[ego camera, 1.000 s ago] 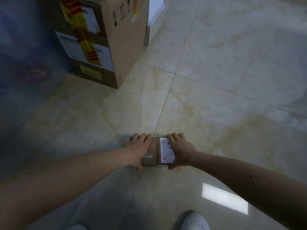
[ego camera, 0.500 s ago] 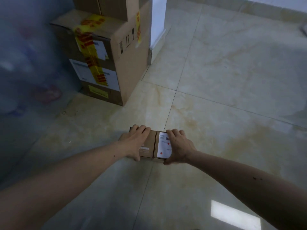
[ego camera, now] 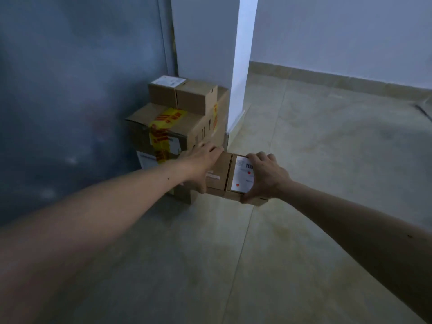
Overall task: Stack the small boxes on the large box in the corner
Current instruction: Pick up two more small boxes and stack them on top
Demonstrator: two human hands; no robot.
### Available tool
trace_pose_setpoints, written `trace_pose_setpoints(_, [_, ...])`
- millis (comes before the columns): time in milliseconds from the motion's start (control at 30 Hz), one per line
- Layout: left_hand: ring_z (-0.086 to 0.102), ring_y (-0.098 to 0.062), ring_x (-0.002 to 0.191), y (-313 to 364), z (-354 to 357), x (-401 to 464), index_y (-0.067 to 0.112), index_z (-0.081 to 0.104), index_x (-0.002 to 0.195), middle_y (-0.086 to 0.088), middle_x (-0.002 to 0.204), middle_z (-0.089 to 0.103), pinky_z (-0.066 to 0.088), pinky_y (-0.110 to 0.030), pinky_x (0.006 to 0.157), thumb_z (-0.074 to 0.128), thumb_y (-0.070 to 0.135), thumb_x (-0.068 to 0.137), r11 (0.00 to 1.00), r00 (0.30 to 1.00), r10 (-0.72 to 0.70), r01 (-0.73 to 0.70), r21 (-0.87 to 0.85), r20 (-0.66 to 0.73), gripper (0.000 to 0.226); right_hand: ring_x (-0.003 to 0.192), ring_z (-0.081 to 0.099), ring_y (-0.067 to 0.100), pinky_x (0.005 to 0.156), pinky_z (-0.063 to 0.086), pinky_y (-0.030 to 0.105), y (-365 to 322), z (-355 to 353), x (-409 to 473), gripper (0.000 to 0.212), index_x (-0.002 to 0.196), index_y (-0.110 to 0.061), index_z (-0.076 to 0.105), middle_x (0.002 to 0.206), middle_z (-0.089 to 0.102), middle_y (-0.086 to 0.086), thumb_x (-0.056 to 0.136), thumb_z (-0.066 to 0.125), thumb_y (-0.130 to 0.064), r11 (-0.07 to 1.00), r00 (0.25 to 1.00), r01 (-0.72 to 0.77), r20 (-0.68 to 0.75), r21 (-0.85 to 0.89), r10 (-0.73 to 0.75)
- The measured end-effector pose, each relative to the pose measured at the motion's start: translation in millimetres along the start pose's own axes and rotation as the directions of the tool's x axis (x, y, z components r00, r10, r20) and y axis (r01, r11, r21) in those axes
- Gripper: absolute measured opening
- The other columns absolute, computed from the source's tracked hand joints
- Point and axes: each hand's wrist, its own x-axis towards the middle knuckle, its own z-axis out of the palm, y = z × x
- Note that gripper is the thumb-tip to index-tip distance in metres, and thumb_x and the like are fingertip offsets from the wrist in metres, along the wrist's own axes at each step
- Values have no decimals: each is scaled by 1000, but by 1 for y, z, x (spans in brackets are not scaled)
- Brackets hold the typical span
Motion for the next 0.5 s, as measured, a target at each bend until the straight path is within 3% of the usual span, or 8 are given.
trace_pose_setpoints(233, [21,-32,133,-65,-98,16,36,22,142,-4,143,15,45,-50,99,86,15,57,998,998,-63,63,-17,-29,109,123,37,29,86,48,43,-51,-73,65,111,138,-16,35,131,40,8,49,88,-54,1000,994,30,-101,10,-29])
trace_pose_setpoints(400, [27,-27,128,-121,-136,27,36,25,141,-2,134,26,45,-51,98,87,14,55,996,996,-89,90,23,-32,108,126,35,30,93,49,48,-97,-94,111,113,139,-14,31,135,40,9,49,90,-49,996,988,65,-146,55,-57])
trace_pose_setpoints(500, [29,-26,130,-150,-143,39,32,25,145,-1,139,28,42,-49,104,87,16,58,990,992,-124,125,60,-22,109,128,35,31,96,48,50,-119,-95,136,109,136,-16,30,134,42,10,51,91,-43,991,986,74,-154,110,-57])
